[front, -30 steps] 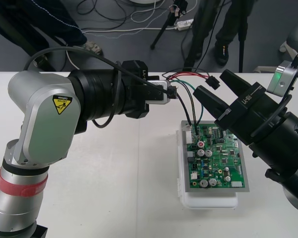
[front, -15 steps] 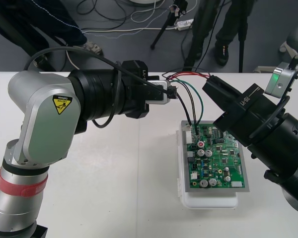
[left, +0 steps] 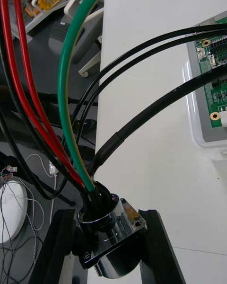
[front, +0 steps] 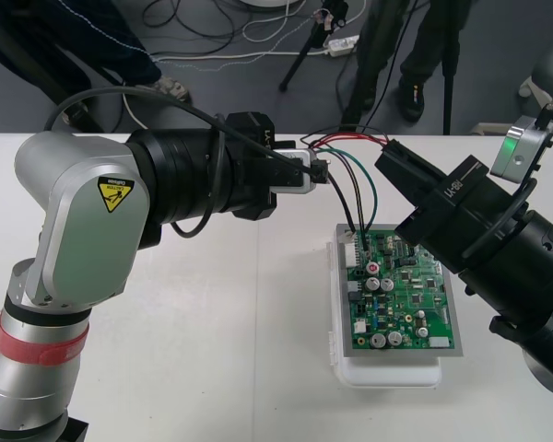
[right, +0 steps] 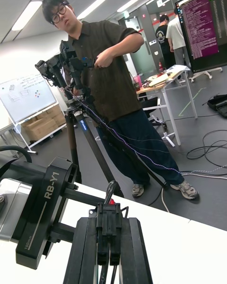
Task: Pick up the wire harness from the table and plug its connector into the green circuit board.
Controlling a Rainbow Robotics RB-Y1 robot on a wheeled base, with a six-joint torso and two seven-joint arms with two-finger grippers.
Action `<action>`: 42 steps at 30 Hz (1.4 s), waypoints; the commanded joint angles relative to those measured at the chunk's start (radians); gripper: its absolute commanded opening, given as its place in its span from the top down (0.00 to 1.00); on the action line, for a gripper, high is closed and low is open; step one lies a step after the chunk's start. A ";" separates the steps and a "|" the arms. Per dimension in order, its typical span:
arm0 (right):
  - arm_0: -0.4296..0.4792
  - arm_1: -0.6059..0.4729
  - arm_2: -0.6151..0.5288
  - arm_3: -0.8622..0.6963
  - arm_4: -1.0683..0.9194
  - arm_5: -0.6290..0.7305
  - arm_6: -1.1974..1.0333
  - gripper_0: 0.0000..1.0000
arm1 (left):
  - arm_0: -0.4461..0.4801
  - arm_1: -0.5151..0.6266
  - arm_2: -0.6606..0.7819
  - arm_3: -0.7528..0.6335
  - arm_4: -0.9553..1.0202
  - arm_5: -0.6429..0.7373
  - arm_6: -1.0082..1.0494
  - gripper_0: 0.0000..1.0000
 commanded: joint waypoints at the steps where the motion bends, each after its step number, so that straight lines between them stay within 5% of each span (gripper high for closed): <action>1: -0.024 0.015 0.014 -0.012 0.007 -0.012 -0.036 1.00 | -0.007 -0.026 -0.018 -0.024 -0.005 0.059 0.006 1.00; 2: -0.024 0.015 0.014 -0.012 0.007 -0.012 -0.036 1.00 | -0.007 -0.026 -0.018 -0.024 -0.005 0.059 0.009 1.00; 3: -0.024 0.017 0.014 -0.012 0.007 -0.012 -0.036 1.00 | -0.007 -0.026 -0.020 -0.024 -0.006 0.059 0.012 0.84; 4: -0.023 0.018 0.014 -0.012 0.007 -0.012 -0.036 1.00 | -0.005 -0.026 -0.018 -0.024 -0.005 0.059 0.014 0.57; 5: -0.024 0.018 0.014 -0.012 0.007 -0.012 -0.036 1.00 | -0.005 -0.026 -0.018 -0.024 -0.005 0.057 0.019 0.18; 6: -0.024 0.018 0.014 -0.012 0.007 -0.014 -0.036 1.00 | -0.002 -0.026 -0.017 -0.024 -0.002 0.059 0.026 0.00; 25: -0.027 0.004 0.005 -0.012 0.007 -0.055 -0.036 1.00 | 0.010 -0.016 -0.007 -0.024 0.044 0.079 0.054 0.00; 42: -0.018 -0.078 -0.040 -0.012 0.004 -0.161 -0.047 1.00 | 0.059 0.176 0.055 -0.024 0.348 0.134 0.074 0.00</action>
